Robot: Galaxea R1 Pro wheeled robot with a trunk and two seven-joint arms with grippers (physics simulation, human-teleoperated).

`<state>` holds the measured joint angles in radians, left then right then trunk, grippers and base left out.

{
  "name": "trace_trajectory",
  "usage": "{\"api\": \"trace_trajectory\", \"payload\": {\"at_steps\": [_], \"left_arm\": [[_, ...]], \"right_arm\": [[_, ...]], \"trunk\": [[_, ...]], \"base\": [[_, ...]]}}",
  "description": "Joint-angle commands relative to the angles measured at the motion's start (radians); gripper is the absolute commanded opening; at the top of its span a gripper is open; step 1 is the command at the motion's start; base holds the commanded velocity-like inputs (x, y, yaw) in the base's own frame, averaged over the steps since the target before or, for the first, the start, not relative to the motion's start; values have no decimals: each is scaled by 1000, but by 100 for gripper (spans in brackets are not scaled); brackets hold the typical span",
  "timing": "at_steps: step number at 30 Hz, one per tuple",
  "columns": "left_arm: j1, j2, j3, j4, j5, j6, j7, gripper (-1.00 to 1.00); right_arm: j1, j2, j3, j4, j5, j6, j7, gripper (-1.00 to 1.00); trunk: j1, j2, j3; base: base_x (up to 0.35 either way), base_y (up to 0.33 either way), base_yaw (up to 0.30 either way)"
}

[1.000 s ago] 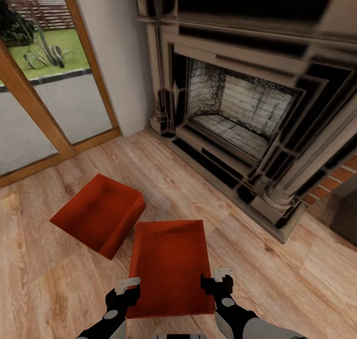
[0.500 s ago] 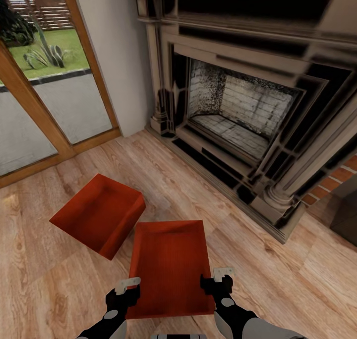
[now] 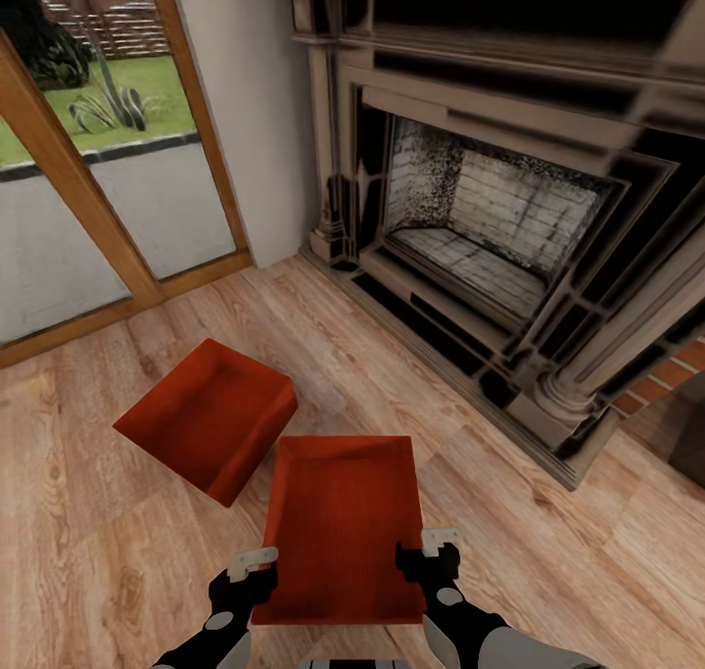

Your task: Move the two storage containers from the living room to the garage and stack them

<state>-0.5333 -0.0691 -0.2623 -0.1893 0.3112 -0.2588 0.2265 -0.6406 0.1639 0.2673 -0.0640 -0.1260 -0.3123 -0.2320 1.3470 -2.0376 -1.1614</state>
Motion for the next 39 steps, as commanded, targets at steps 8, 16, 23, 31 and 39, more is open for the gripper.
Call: {"api": "trace_trajectory", "payload": {"at_steps": [8, 16, 23, 31, 39], "left_arm": [[-1, 0, -10, 1, 8, -3, 5, 100], [-1, 0, -11, 1, 8, -2, 5, 100], [-1, 0, -12, 2, 8, 0, 5, 100], [-1, 0, -12, 1, 7, -2, 4, 100], [-1, 0, -12, 1, 7, -2, 4, 100]], "right_arm": [[-1, 0, 9, 1, -10, -4, -2, 100], [-1, -1, 9, 1, -10, -4, 0, 100], [-1, -2, 9, 1, -10, -4, 0, 100], [-1, -5, 7, 1, -10, -5, 0, 100], [-1, -8, 7, 1, -10, -5, 0, 100]], "trunk": [[0, 0, -1], [0, 0, -1], [0, 0, -1], [0, 0, -1], [0, 0, -1]], "base": [[0, 0, 3], [0, 0, 0], [58, 123, 0], [17, 36, 0], [1, 1, 0]]}}
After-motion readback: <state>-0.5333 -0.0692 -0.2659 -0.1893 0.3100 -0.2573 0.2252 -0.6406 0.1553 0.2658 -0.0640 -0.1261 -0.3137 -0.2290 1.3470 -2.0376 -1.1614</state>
